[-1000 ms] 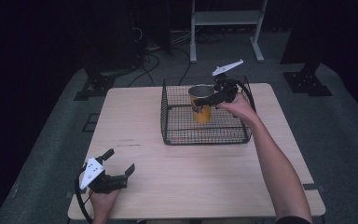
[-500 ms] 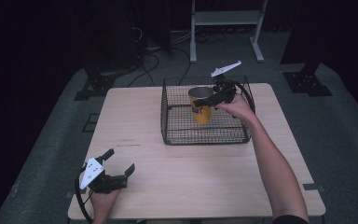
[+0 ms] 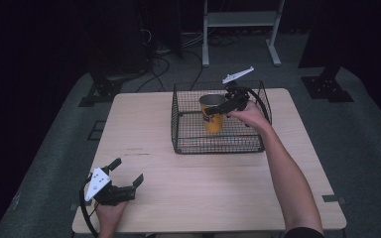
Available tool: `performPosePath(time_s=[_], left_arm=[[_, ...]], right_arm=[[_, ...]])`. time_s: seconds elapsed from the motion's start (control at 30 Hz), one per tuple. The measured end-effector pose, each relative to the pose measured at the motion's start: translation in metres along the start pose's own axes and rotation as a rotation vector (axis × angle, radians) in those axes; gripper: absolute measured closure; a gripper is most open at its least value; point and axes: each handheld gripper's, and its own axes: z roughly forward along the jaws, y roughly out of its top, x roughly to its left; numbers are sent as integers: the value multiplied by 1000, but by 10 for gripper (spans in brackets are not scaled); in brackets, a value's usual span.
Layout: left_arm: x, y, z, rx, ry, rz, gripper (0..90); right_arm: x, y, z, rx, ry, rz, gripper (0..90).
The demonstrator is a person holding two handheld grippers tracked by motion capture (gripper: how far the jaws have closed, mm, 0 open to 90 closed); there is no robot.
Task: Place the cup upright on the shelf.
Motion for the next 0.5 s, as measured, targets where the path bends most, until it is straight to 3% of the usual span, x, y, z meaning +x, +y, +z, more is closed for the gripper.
performPosePath(time_s=[0.5], left_arm=[[0,0,0,-1,0,-1,8]], right_arm=[[-10,-8,16,31,-7,18,119]])
